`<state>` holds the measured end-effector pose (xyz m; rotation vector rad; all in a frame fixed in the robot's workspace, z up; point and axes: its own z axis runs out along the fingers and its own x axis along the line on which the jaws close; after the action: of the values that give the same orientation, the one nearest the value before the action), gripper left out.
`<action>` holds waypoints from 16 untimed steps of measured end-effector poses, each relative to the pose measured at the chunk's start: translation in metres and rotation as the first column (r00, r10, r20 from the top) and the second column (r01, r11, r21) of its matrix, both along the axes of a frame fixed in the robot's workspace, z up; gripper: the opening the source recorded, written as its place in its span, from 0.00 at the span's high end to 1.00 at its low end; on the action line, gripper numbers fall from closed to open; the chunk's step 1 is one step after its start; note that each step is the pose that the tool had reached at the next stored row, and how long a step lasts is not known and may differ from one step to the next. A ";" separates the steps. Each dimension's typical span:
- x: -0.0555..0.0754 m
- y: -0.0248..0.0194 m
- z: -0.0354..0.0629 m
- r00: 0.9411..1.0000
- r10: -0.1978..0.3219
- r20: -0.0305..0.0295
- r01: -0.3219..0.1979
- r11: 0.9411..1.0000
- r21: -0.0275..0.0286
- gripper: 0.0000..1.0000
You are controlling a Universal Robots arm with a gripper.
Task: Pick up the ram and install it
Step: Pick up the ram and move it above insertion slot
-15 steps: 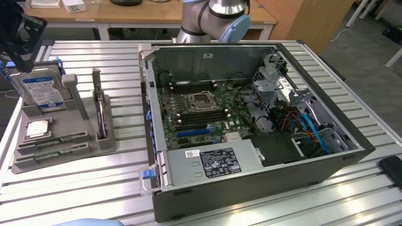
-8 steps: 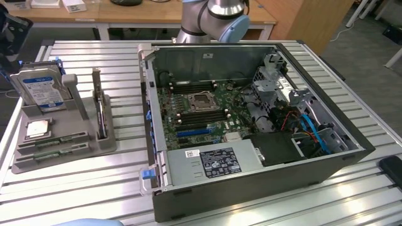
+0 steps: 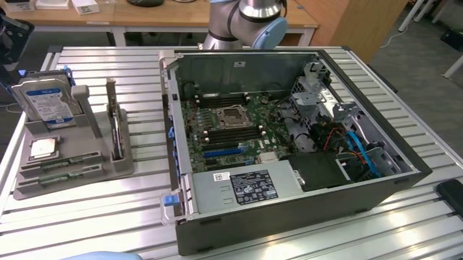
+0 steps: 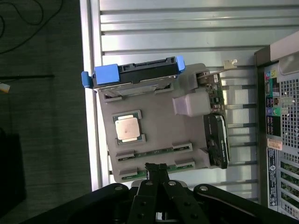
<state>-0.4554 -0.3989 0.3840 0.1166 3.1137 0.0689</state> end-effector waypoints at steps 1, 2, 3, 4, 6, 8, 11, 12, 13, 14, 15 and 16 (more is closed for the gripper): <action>0.000 0.0000 0.0000 1.000 0.000 0.000 0.000 1.000 0.000 0.90; 0.000 0.0000 0.0000 1.000 0.000 0.000 0.000 1.000 0.000 0.90; 0.000 0.0000 0.0000 1.000 0.000 0.000 0.000 1.000 0.000 0.90; 0.000 0.0000 0.0000 1.000 0.000 0.000 0.000 1.000 0.000 0.90; 0.000 0.0000 0.0000 1.000 0.000 0.000 0.000 1.000 0.000 0.90; 0.000 0.0000 -0.0004 1.000 0.000 0.000 0.000 1.000 0.000 0.90; 0.000 0.0000 -0.0039 1.000 0.000 0.001 0.000 1.000 0.000 0.90; 0.000 0.0000 -0.0053 1.000 0.000 0.002 0.000 1.000 0.000 0.90; 0.000 0.0000 -0.0071 1.000 0.000 0.002 0.000 1.000 0.000 0.90; 0.000 0.0000 -0.0090 1.000 0.000 0.002 0.000 1.000 0.000 0.90; 0.000 0.0000 -0.0107 1.000 0.000 0.002 0.000 1.000 0.000 0.90; 0.000 -0.0001 -0.0126 1.000 0.000 0.002 0.000 1.000 0.000 0.90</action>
<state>-0.4554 -0.3989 0.3715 0.1166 3.1116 0.0687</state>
